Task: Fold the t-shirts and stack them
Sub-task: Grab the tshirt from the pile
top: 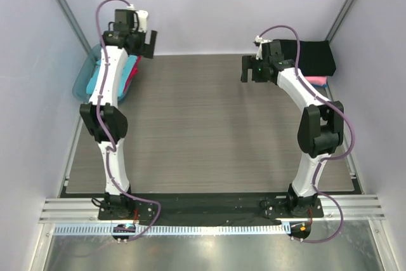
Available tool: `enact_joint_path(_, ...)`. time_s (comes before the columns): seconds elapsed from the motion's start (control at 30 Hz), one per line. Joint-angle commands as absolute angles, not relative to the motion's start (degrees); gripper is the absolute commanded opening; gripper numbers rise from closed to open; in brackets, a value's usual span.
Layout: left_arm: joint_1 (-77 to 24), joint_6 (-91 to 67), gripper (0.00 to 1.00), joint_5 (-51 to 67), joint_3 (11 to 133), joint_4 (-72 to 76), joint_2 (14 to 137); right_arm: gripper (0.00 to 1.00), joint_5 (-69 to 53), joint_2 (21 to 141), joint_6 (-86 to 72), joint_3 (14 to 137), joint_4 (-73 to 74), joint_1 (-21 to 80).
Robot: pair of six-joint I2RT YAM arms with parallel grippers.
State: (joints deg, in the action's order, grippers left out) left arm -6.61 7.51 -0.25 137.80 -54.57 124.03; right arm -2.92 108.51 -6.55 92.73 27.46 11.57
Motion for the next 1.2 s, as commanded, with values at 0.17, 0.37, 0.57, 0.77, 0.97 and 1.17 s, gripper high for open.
enact_joint_path(0.17,4.4,2.6,0.89,-4.8,144.3,-50.0,131.4,1.0,-4.7,109.2,-2.6,93.4,25.6,12.0)
enact_joint_path(0.37,7.2,3.2,0.66,-0.2,146.3,-50.9,136.3,1.0,-9.8,110.6,-2.1,93.6,25.6,12.0)
enact_joint_path(0.57,8.0,3.8,0.64,4.0,145.9,-51.6,138.7,1.0,-10.0,111.5,-1.1,94.4,25.7,12.4)
enact_joint_path(0.77,7.6,3.8,0.58,7.2,146.5,-51.8,140.5,1.0,-9.6,112.0,-0.4,94.0,25.8,13.0)
enact_joint_path(0.97,7.6,4.0,0.55,8.3,146.3,-52.2,142.0,1.0,-9.0,112.2,-0.4,93.9,25.7,13.7)
enact_joint_path(1.17,7.1,4.4,0.55,8.5,146.3,-52.4,142.7,1.0,-8.2,112.6,1.4,94.4,25.6,14.1)
